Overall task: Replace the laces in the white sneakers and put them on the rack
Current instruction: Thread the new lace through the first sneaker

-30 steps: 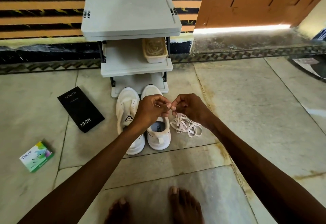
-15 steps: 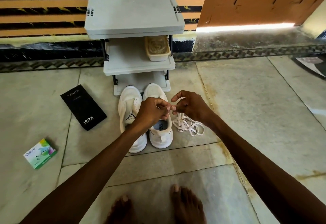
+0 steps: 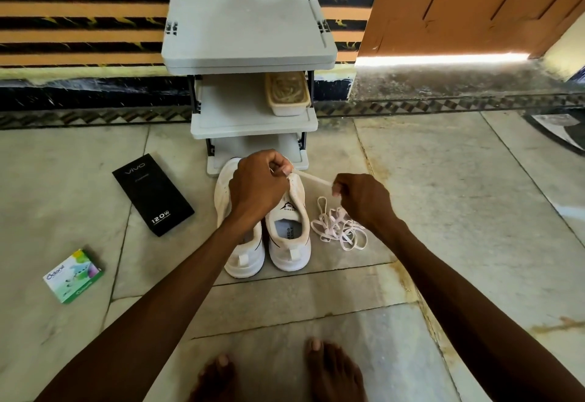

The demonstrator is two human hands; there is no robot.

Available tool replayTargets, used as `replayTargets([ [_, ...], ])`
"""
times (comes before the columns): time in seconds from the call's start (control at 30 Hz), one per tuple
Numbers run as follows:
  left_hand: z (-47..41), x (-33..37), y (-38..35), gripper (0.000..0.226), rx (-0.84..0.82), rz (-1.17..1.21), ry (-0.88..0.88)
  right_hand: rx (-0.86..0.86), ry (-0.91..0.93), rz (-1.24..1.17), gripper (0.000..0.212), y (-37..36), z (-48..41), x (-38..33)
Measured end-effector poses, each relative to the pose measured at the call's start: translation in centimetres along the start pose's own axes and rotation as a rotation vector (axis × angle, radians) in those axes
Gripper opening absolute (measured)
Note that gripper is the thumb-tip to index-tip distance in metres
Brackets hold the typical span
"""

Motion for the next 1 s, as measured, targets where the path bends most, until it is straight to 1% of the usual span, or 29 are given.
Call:
replayTargets([
  [0.1, -0.2, 0.3, 0.4, 0.015, 0.03, 0.018, -0.001, 0.039, -0.126, 0.079, 0.025, -0.9, 0.0, 3.0],
  [0.2, -0.3, 0.1, 0.6, 0.012, 0.073, 0.059, -0.007, 0.03, -0.223, 0.169, 0.019, -1.9, 0.0, 6.2],
  [0.27, -0.6, -0.2, 1.0, 0.016, 0.115, 0.102, -0.013, 0.009, -0.306, 0.209, 0.015, -2.3, 0.1, 8.5],
  [0.33, -1.1, -0.4, 1.5, 0.023, 0.161, 0.133, -0.013, 0.006, -0.406, 0.185, 0.015, -2.4, 0.3, 10.4],
  [0.4, -1.5, -0.5, 1.9, 0.023, 0.173, 0.151, -0.012, 0.018, -0.437, 0.141, 0.018, -2.3, 0.1, 11.1],
  [0.5, -1.9, -0.9, 1.5, 0.013, 0.096, 0.179, -0.01, 0.043, -0.345, 0.027, 0.019, -1.6, -0.8, 9.6],
  [0.6, -1.6, -0.9, 0.5, 0.01, -0.019, 0.179, -0.078, 0.056, -0.113, -0.185, 0.023, -0.1, -1.4, 6.2],
  [0.67, -1.1, -0.7, -0.2, 0.012, -0.048, 0.188, -0.123, -0.026, 0.021, -0.296, 0.025, 1.1, -1.2, 3.5],
  [0.77, -0.6, -0.1, -1.0, 0.022, -0.086, 0.203, -0.137, -0.247, 0.054, -0.494, 0.027, 1.9, -0.4, 0.7],
  [0.83, -0.4, 0.4, -1.3, 0.026, -0.191, 0.188, -0.152, -0.329, 0.104, -0.585, 0.027, 2.3, 0.0, -0.4],
  [0.9, 0.0, 0.8, -1.6, 0.028, -0.307, 0.178, -0.16, -0.354, 0.153, -0.608, 0.024, 2.4, 0.4, -1.2],
  [1.0, 0.3, 1.0, -2.1, 0.024, -0.37, 0.148, -0.14, -0.321, 0.176, -0.589, 0.023, 2.3, 0.8, -1.8],
])
Point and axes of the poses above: each hand's wrist, its own z-axis away from the middle knuckle, its own y-axis out of the back of the hand, x = y × z, the point moved 3 cm from there along -z, towards the middle knuckle, and after that the axes turned 10 degrees about z, right-handed, at the moved point
